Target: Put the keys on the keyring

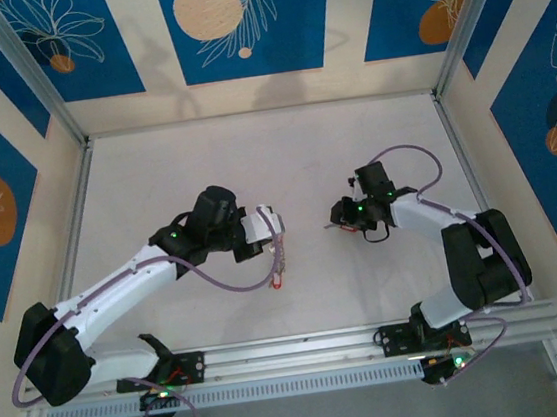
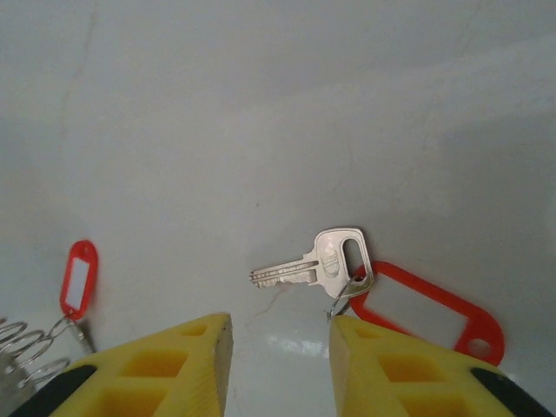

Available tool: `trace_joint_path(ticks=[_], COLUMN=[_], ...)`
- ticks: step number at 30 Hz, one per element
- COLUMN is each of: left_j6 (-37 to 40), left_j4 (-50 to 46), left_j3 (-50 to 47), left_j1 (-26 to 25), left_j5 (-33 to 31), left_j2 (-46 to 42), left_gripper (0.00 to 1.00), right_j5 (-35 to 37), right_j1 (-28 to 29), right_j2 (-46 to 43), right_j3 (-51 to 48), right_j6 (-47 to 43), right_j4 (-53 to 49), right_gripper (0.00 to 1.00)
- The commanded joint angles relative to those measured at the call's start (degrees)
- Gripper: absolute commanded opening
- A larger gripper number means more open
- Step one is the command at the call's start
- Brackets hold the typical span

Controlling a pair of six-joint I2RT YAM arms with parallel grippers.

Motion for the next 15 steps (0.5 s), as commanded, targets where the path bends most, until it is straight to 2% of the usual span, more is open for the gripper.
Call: trace_joint_path(ticks=[1, 9, 13, 15], left_j6=[-0.9, -0.2, 0.4, 0.6], left_j4=[1.6, 0.5, 0.1, 0.3], left_j3=[0.2, 0.2, 0.0, -0.2], left_j1=[0.5, 0.6, 0.6, 0.6], left_j5=[1.3, 0.5, -0.2, -0.4], left_j2=[-0.2, -1.2, -2.1, -2.5], left_gripper=[0.0, 0.0, 0.0, 0.0], right_j5=[5.9, 11.8, 12.3, 13.0], right_j1=[1.4, 3.9, 4.6, 5.0], right_j2=[2.1, 5.2, 6.7, 7.0], right_j3=[3.2, 4.7, 5.0, 4.9], right_j6=[-0.1, 1.2, 1.6, 1.9], right_j4=[-6.1, -7.5, -7.2, -7.0], right_gripper=[0.34, 0.33, 0.29, 0.22])
